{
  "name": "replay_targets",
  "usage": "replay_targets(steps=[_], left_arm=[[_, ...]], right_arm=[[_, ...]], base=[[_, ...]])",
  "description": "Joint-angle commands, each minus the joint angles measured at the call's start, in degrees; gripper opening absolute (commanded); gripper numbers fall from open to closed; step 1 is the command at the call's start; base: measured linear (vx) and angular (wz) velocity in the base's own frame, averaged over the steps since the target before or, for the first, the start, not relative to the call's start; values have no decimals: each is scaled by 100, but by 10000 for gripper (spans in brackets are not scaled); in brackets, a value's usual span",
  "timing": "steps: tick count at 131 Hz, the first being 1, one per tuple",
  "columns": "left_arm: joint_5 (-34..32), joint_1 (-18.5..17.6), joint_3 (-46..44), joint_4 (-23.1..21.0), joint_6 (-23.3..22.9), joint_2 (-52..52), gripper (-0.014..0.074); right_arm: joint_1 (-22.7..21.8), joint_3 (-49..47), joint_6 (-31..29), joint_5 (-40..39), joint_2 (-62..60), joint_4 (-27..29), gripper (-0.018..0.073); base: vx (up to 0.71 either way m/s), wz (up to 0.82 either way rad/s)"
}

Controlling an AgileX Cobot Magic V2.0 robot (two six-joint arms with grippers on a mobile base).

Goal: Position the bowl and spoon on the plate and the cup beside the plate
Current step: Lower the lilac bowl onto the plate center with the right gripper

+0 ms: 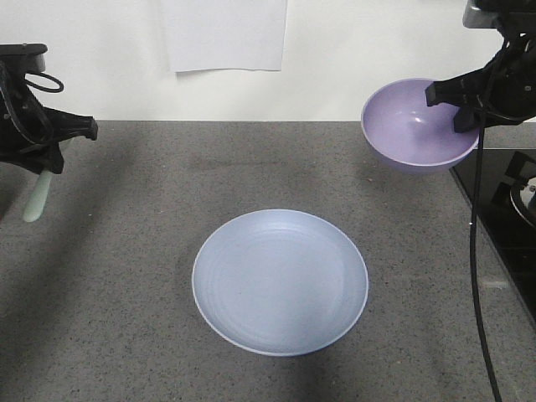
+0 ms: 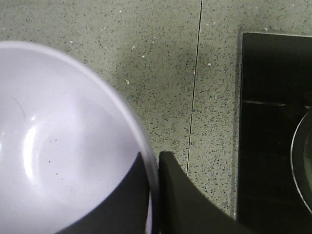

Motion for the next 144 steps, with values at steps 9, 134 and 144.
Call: replay_targets(steps=[9,134,144], left_arm=[[-142,-34,-152,-11,2,-281,-6],[-142,-34,-152,-11,2,-281,-6],[-142,-34,-152,-11,2,-281,-6]], right_arm=[[-4,-154,-49,-478,-267,41,-4],[1584,1947,-1249,-1374,-103,1373,9],[1715,1999,-1244,-1391,-57,1382,9]], base=[[0,0],[0,0],[0,0]])
